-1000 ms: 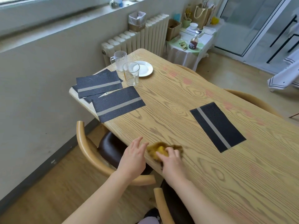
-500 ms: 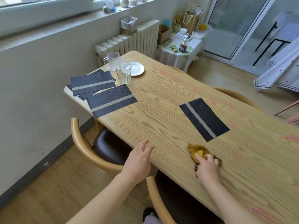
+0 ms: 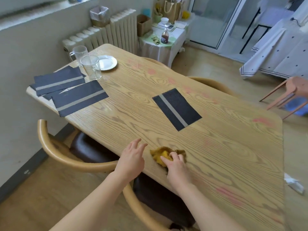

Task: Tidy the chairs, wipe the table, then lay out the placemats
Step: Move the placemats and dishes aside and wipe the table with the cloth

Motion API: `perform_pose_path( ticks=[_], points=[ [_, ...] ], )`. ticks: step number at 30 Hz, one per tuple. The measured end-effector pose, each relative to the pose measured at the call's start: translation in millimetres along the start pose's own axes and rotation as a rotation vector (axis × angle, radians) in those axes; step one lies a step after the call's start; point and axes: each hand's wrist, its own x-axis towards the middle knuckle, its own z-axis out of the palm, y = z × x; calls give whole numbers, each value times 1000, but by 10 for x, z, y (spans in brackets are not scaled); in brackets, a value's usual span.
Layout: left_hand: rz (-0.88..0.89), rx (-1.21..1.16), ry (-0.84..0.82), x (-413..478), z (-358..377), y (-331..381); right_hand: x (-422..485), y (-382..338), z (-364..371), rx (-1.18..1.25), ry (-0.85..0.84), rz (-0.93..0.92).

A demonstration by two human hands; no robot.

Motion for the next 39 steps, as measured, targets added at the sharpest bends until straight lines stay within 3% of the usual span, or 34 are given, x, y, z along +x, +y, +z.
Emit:
perform_pose_path(
  ticks=[4,9,17,21,28,29,33,35,39],
  points=[
    [-75,-160,6,226,172,582,69,497,-278,243,85,65],
    [-390,-656,69,681,276,1120,287,1008,-757,340,257,127],
    [-907,-1342,121,1395,413,1460,757,1594,-1167,308,250,111],
    [-991,-1577,177,1610,393,1530,1024,1671,-1280,295,176,99],
    [-959,-1437,61,1949,462,1470,1267,1700,-1095,245,-39,138],
    [-911,-1323,74,1982,481,1476,1259,1706,-1062,255,-33,148],
    [-657,-509,156,2052,479,1439,1298,1717,-1016,331,39,161],
    [-588,-373,171,2046,476,1467,1285,1726,-1049,367,101,168],
    [-513,-343,312,1988,332,1417,1327,1525,-1159,441,199,132]
  ],
)
